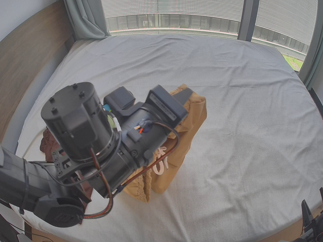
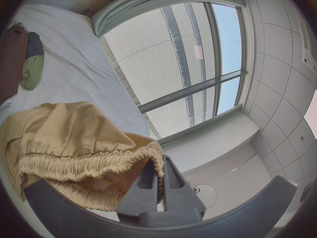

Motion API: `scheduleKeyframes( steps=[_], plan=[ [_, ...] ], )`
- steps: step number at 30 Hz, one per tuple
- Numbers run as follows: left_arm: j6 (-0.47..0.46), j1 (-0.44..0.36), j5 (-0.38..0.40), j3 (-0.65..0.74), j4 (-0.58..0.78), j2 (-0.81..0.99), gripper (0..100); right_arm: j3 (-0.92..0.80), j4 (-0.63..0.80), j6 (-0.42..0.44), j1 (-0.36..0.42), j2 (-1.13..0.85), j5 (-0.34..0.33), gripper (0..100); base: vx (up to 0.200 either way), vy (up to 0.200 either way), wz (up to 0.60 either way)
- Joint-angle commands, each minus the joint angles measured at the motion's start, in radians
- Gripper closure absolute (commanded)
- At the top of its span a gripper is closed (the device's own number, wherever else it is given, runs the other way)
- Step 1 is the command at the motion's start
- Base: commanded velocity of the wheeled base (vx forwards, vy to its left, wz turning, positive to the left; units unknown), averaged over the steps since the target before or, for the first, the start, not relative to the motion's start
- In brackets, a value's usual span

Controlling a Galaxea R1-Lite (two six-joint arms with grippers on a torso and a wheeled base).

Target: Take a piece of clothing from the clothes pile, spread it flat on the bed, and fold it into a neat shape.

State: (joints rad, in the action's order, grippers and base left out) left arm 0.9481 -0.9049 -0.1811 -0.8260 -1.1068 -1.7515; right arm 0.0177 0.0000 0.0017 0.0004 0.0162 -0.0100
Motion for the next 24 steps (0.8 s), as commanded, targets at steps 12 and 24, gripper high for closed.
scheduleKeyframes(
  steps=[12,24],
  plan=[
    [0.038,-0.101,0.137,-0.087,0.015,-0.091,100,-0.016,0.000,-0.002,0.000,-0.015,-0.001,0,0.000,0.000,0.00],
    [0.081,-0.206,0.149,-0.309,0.150,-0.095,100,-0.016,0.000,-0.002,0.000,-0.015,-0.001,0,0.000,0.000,0.00]
  ],
)
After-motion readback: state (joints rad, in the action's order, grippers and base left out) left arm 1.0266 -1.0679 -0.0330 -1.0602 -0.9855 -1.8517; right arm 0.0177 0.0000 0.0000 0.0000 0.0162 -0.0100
